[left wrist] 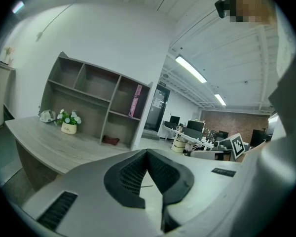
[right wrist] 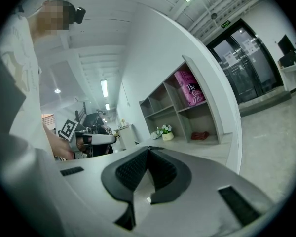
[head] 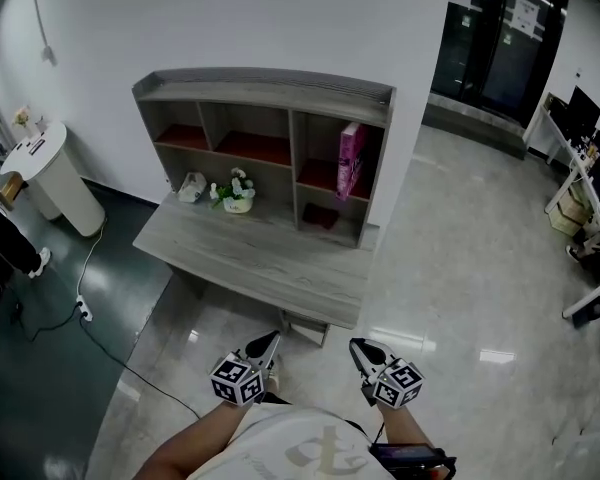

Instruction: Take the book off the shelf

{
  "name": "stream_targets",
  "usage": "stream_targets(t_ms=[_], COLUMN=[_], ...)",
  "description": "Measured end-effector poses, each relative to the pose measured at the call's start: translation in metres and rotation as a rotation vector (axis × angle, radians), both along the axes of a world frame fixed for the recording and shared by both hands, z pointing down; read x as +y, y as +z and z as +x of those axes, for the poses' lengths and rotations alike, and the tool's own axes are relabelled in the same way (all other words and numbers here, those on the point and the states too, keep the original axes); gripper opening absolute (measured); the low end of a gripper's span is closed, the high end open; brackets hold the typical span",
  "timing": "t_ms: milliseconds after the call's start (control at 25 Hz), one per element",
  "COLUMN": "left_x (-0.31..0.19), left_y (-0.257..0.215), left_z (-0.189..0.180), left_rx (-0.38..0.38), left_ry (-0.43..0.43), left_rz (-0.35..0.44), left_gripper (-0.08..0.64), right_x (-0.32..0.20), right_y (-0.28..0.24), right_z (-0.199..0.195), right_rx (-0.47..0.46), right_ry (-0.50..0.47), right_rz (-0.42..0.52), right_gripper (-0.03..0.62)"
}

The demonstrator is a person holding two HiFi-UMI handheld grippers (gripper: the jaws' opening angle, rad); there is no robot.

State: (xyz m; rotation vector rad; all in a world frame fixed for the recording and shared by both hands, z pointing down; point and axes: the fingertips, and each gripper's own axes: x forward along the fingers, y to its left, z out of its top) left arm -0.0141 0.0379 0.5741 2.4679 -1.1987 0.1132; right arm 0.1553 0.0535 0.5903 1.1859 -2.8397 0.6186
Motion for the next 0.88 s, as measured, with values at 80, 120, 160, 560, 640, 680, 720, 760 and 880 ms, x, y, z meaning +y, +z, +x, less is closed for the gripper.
stream_targets(t_ms=[80, 120, 160, 560, 640, 680, 720, 760, 880], left_x=[-0.008, -0.012, -0.017, -0.078, -0.092, -0.098, -0.103, -0.107, -0.124], left_y=[0.001, 0.002, 0.003, 0.008, 0.006, 0.006, 0.006, 0.006, 0.009], left_z=[-0.003, -0.006, -0.009, -0.033, -0.034, -0.035, -0.036, -0.037, -0.042], left_rx=[0.005, 0.006, 0.006, -0.002, 0.005, 0.007, 0.010, 0.014, 0.021], left_ry=[0.003, 0.002, 0.001, 0.032, 0.038, 0.042, 0.045, 0.049, 0.061], left_rz=[0.004, 0.004, 0.003, 0.000, 0.007, 0.007, 0.006, 0.005, 0.000], left_gripper=[0.002, 0.002, 0.002, 0.002, 0.002, 0.002, 0.002, 0.002, 0.002], right_x=[-0.009, -0.015, -0.021, -0.081, -0.093, -0.098, -0.103, -0.107, -0.123], right_y=[0.003, 0.004, 0.004, -0.001, 0.000, 0.002, 0.003, 0.005, 0.010], right_z=[-0.004, -0.006, -0.009, -0.015, -0.017, -0.018, -0.019, -0.020, -0.023], right_rx=[0.006, 0.008, 0.009, -0.008, -0.006, -0.006, -0.008, -0.008, -0.010], right_ry=[-0.003, -0.003, -0.003, 0.068, 0.077, 0.082, 0.088, 0.094, 0.115], right_rz=[-0.004, -0.004, -0.002, 0.018, 0.015, 0.012, 0.007, 0.003, -0.006], right_gripper=[0.005, 0.005, 0.005, 0.005, 0.005, 0.005, 0.003, 0.005, 0.005])
